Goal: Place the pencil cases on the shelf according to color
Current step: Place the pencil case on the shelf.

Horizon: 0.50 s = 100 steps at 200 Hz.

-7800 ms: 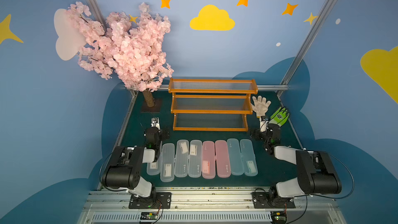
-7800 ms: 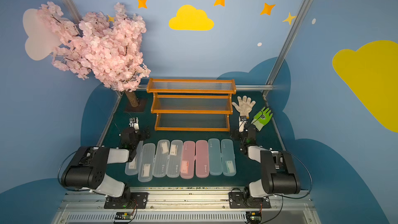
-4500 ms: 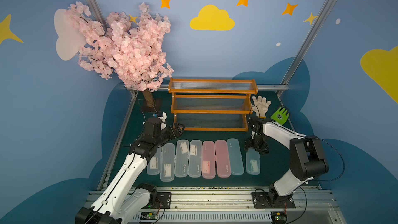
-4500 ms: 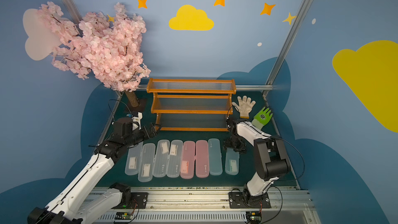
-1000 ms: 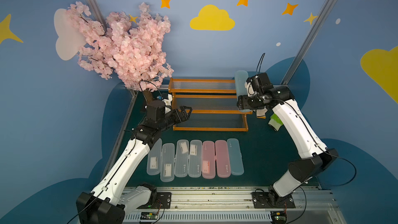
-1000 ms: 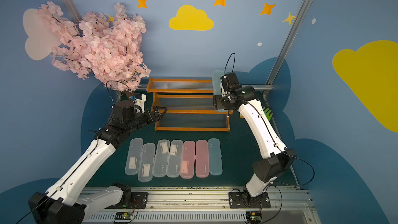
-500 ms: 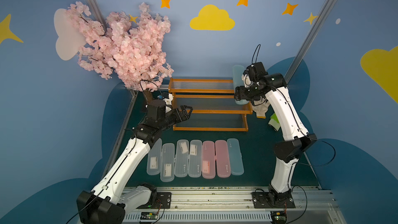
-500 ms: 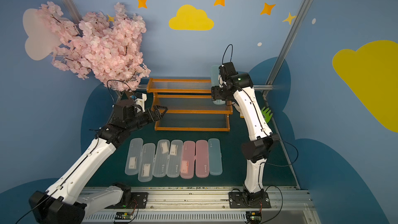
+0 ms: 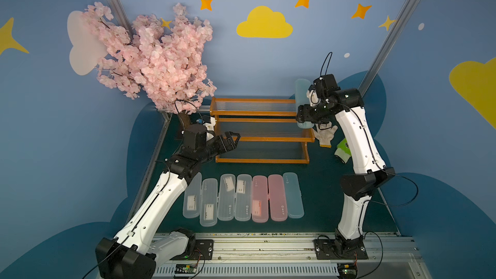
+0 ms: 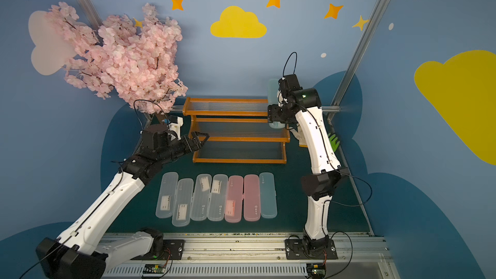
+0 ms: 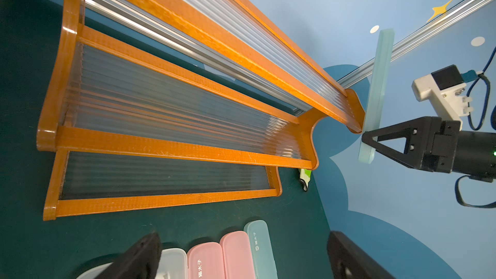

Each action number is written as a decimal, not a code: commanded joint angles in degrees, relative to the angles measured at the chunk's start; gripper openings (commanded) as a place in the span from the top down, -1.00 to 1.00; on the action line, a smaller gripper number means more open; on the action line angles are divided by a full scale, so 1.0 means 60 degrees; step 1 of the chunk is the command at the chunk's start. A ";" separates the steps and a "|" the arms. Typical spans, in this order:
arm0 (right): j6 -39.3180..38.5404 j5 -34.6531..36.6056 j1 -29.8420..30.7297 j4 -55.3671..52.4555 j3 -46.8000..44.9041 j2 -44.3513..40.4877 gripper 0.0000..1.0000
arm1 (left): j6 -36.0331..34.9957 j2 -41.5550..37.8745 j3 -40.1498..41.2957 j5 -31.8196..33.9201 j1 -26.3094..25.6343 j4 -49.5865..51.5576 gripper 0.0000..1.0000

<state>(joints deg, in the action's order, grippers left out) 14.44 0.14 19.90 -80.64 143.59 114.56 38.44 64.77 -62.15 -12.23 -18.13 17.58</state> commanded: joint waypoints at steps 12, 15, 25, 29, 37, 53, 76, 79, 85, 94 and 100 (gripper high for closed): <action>0.0084 -0.0030 -0.0094 -0.0286 0.0425 0.0349 -0.55 | -0.0019 -0.0029 -0.0116 -0.0122 -0.0025 0.0133 -1.00; 0.0088 -0.0024 -0.0107 -0.0291 0.0428 0.0351 -0.55 | -0.0019 -0.0036 -0.0117 -0.0129 -0.0012 0.0131 -1.00; 0.0098 -0.0024 -0.0133 -0.0294 0.0443 0.0386 -0.57 | -0.0033 -0.0039 -0.0115 -0.0126 -0.0022 0.0163 -1.00; 0.0111 -0.0024 -0.0137 -0.0286 0.0445 0.0398 -0.59 | -0.0034 -0.0041 -0.0104 -0.0127 -0.0021 0.0170 -1.00; 0.0128 -0.0024 -0.0153 -0.0293 0.0443 0.0397 -0.61 | -0.0027 -0.0044 -0.0108 -0.0118 -0.0025 0.0167 -1.00; 0.0113 -0.0038 -0.0167 -0.0288 0.0443 0.0395 -0.65 | -0.0056 -0.0030 -0.0097 -0.0116 -0.0014 0.0173 -1.00; 0.0150 -0.0038 -0.0167 -0.0275 0.0458 0.0347 -0.68 | -0.0063 0.0001 -0.0073 -0.0126 -0.0025 0.0188 -1.00; 0.0156 -0.0036 -0.0167 -0.0264 0.0478 0.0352 -0.68 | -0.0061 0.0011 -0.0079 -0.0118 -0.0025 0.0182 -1.00; 0.0154 -0.0051 -0.0167 -0.0243 0.0498 0.0345 -0.68 | -0.0063 0.0022 -0.0084 -0.0126 -0.0024 0.0183 -1.00; 0.0171 -0.0103 -0.0171 -0.0226 0.0570 0.0358 -0.70 | -0.0052 0.0023 -0.0069 -0.0130 -0.0025 0.0192 -1.00; 0.0186 -0.0122 -0.0168 -0.0225 0.0621 0.0345 -0.71 | -0.0063 0.0019 -0.0057 -0.0127 -0.0025 0.0191 -1.00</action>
<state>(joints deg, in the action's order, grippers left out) 14.76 -0.14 19.16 -81.34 145.36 116.46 38.41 64.77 -62.15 -12.23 -18.13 17.98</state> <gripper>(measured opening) 0.845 0.998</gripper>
